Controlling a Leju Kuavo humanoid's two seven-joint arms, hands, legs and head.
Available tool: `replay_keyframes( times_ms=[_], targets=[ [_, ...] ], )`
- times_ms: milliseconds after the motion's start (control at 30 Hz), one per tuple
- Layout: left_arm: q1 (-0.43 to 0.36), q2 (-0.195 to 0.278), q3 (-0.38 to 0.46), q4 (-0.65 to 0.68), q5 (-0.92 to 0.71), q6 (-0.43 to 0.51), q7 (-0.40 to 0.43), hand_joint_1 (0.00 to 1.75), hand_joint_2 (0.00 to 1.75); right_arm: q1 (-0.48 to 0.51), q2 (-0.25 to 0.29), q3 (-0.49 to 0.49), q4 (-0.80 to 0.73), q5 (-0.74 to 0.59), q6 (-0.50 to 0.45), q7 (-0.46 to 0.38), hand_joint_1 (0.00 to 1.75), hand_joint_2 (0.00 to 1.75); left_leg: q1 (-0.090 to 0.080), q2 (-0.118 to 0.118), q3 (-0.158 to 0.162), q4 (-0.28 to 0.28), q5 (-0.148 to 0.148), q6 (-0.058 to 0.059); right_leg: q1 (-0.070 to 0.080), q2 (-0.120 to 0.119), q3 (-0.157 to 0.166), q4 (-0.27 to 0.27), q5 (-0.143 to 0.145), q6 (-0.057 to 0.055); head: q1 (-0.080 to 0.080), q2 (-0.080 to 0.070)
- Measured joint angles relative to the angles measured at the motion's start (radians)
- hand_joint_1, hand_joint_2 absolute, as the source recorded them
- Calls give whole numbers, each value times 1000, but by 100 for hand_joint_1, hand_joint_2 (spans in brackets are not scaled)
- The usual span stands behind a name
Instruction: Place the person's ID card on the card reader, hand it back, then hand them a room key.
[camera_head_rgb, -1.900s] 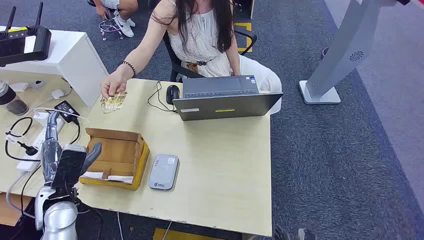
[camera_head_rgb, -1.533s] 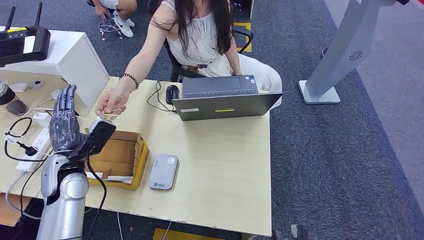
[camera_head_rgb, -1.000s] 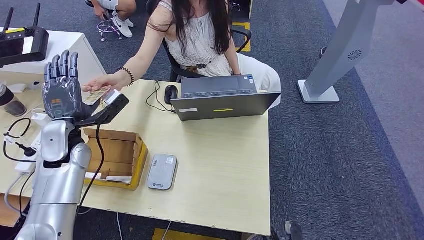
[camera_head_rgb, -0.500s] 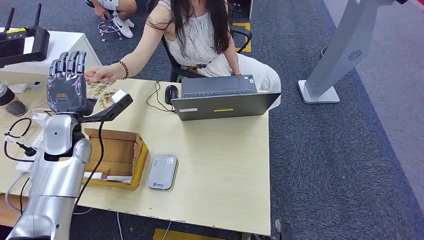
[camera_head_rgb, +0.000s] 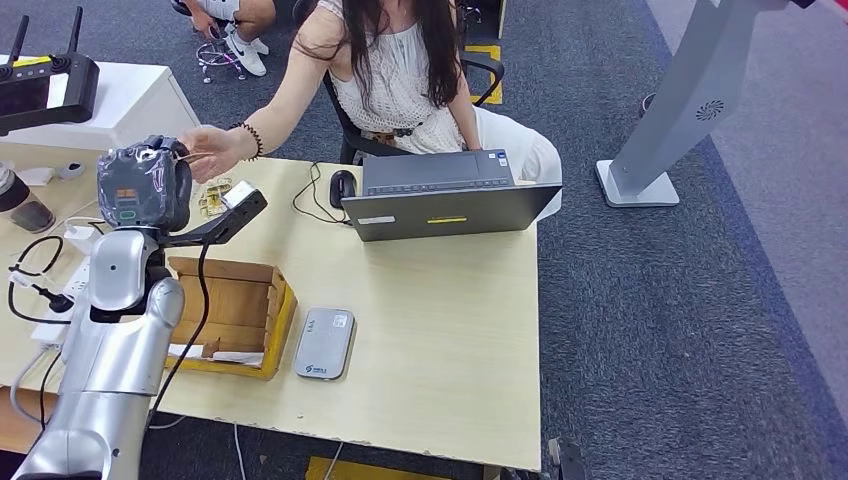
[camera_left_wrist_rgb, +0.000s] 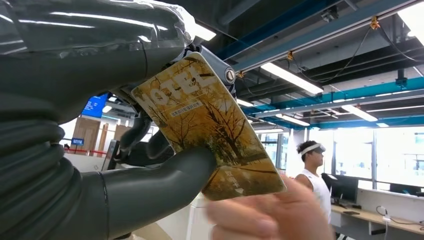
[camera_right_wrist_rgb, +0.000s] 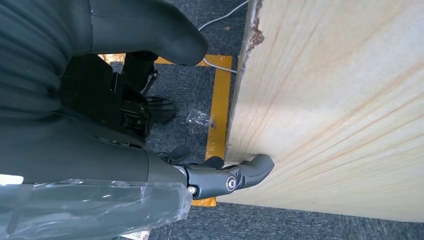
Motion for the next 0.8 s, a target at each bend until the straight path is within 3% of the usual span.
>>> replay_keyframes(
  times_ms=[233,367,633,800],
  targets=[
    [11,-7,-3,0,31,-11,-23,175,175,1,0,6,0,-11,-2,0,0,175,0,0,0,0,0,0,0,0,0,0,0,0,0,0],
    [54,-39,-35,-22,13,-9,-39,175,175,1,2,15,0,-21,-6,2,0,175,0,0,0,0,0,0,0,0,0,0,0,0,0,0],
    [207,-138,-213,-113,-56,-97,-43,175,175,1,9,24,0,-46,-18,5,0,175,0,0,-1,0,0,0,0,0,0,-1,0,0,0,0],
    [270,-170,-319,-124,-64,-158,-16,175,175,1,10,28,0,-57,-22,9,0,175,0,0,0,0,0,0,0,0,-1,-1,0,0,0,0]
  ],
)
